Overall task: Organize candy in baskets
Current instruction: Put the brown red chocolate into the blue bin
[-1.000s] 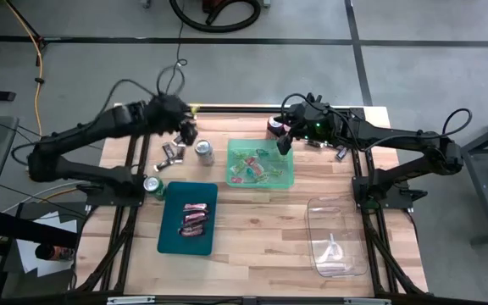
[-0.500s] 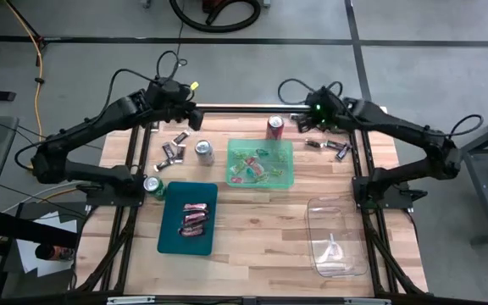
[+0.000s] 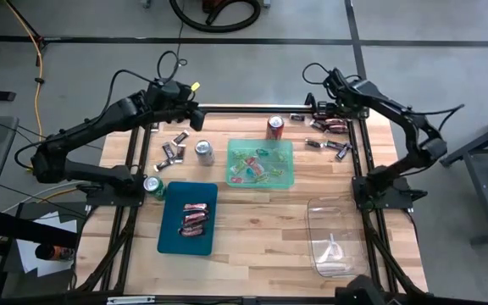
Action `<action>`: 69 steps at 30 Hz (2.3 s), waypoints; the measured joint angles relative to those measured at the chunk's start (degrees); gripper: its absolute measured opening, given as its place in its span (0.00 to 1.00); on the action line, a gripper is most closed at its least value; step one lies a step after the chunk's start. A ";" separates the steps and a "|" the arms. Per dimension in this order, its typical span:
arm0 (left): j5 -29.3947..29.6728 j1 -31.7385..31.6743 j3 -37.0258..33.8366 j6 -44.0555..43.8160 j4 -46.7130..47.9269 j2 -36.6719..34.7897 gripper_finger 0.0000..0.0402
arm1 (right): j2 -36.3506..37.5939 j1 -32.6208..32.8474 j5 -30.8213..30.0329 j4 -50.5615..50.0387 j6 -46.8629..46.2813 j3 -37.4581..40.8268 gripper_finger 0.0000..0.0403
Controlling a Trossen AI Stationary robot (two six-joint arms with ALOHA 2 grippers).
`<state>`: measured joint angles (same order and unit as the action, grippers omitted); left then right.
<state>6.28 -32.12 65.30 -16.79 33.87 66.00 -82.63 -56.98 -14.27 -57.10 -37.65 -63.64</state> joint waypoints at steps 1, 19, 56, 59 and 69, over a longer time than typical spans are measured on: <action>0.10 0.00 0.00 0.32 0.03 0.00 0.54 | 1.22 0.27 0.26 0.85 -1.07 1.57 0.46; 0.26 -2.84 0.00 0.45 1.51 -0.02 0.54 | 5.98 1.31 -2.10 32.32 -42.42 27.89 0.46; -2.22 -2.84 0.00 -0.66 -4.28 -1.07 0.54 | 17.61 11.04 -15.46 35.80 -23.31 23.98 0.01; -3.63 -2.71 0.00 0.23 -6.94 -1.03 0.54 | 23.92 14.95 -7.21 47.14 -5.98 23.89 0.00; -11.28 1.79 0.02 0.85 -17.53 -0.52 0.54 | 27.57 34.56 18.35 73.99 13.65 23.78 0.00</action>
<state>-5.00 -30.33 65.31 -15.95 16.33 65.48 -55.06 -22.42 4.08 16.89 -24.00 -39.86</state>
